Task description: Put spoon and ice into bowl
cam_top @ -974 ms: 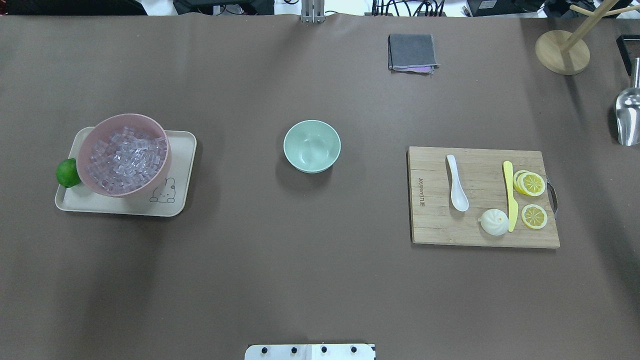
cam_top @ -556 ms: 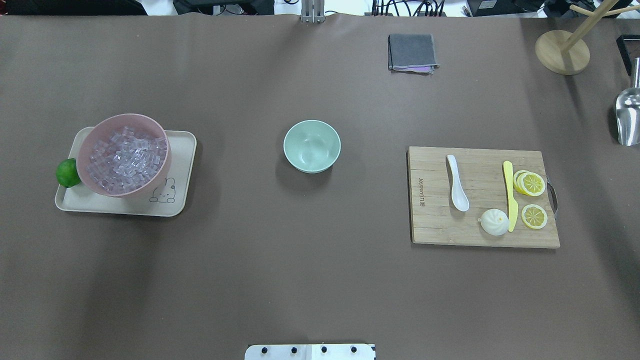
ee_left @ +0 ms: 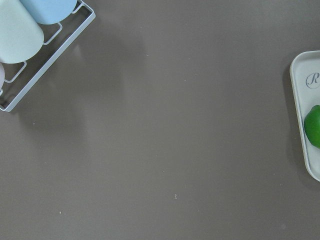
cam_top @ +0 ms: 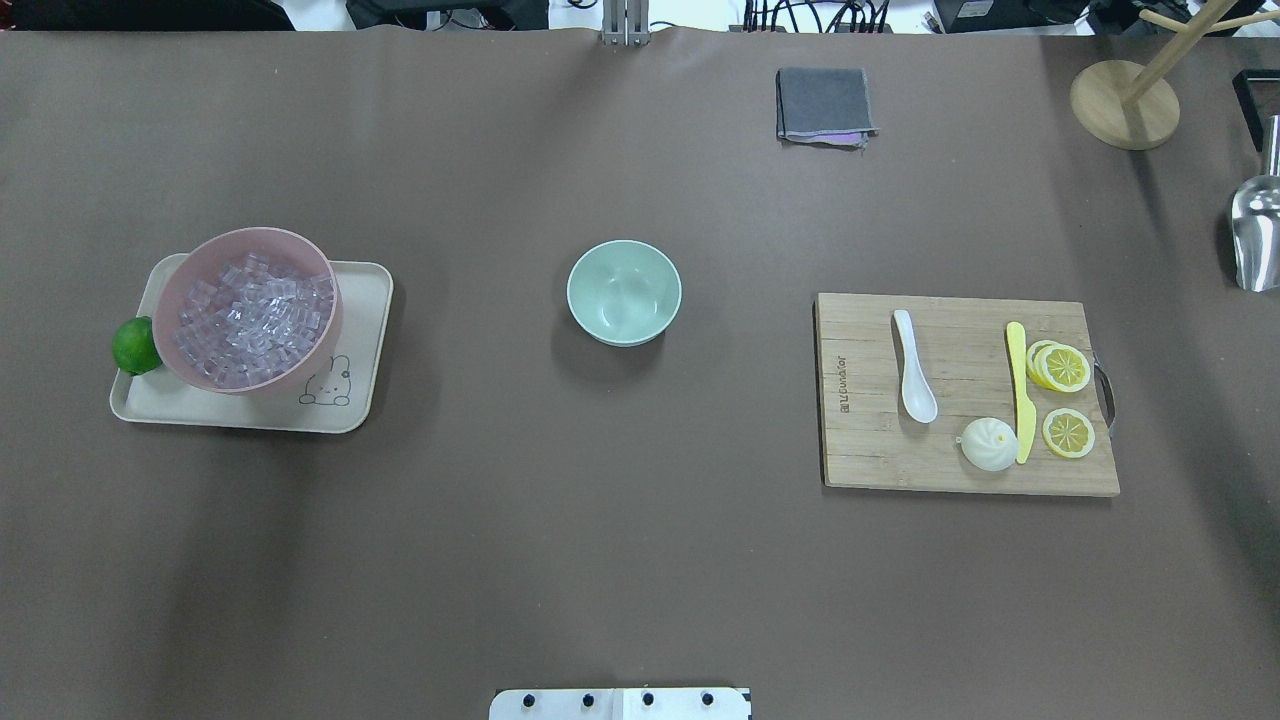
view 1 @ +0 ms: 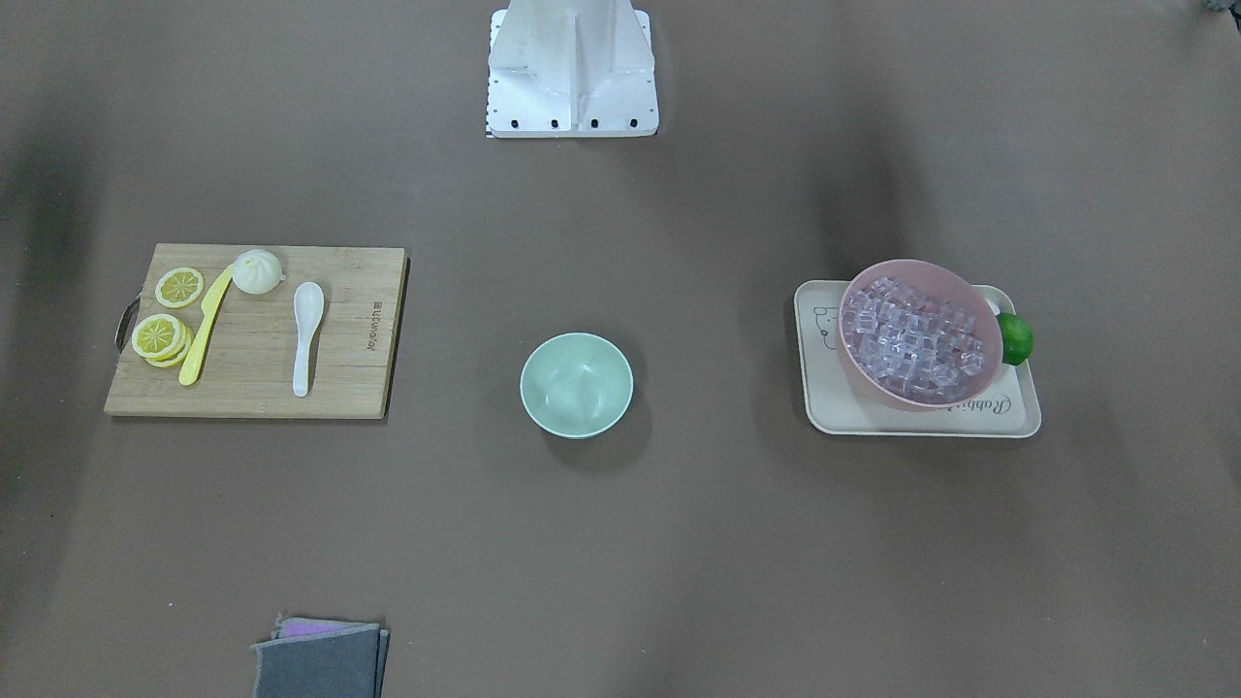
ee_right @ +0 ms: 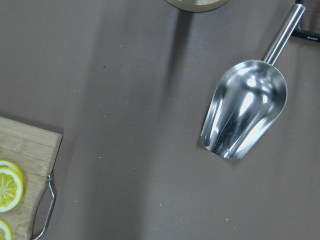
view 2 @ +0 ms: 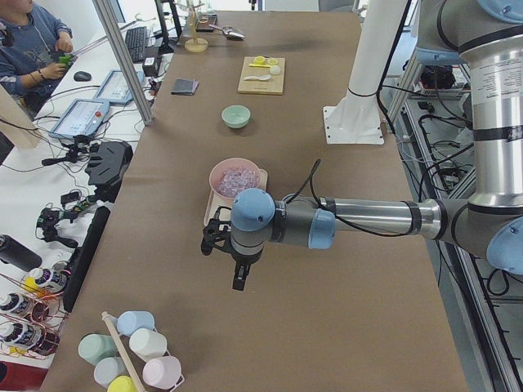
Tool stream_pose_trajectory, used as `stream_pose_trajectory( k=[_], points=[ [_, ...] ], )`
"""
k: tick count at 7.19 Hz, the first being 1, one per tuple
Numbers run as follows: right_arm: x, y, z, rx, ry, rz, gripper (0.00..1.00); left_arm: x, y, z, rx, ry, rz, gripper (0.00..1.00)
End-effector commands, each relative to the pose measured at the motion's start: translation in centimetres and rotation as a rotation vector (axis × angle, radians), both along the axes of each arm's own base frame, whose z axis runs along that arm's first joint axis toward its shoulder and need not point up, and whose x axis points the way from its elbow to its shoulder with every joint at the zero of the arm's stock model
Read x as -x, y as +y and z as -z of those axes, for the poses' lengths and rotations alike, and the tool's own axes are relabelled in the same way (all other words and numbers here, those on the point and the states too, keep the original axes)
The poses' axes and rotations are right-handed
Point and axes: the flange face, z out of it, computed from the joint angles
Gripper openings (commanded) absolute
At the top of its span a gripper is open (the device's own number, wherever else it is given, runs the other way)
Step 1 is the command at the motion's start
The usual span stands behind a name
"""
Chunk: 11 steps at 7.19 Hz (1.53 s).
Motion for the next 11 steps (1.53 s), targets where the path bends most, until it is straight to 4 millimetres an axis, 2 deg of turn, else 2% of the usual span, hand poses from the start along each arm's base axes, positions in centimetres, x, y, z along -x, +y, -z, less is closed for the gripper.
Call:
stream_pose_trajectory(
  k=[1,4,11],
  points=[
    [-0.1,0.4,0.1,-0.004,-0.003,0.001,1.00,-0.1,-0.8,2.7,0.016,0.016,0.063,0.98],
    [0.0,1.0,-0.5,0.009,-0.006,0.001,1.00,-0.3,-0.1,3.2,0.014,0.043,0.059,0.98],
    [0.5,2.1,-0.6,-0.028,-0.082,0.017,1.00,-0.6,-0.4,3.6,-0.002,0.062,0.054,0.97]
  ],
)
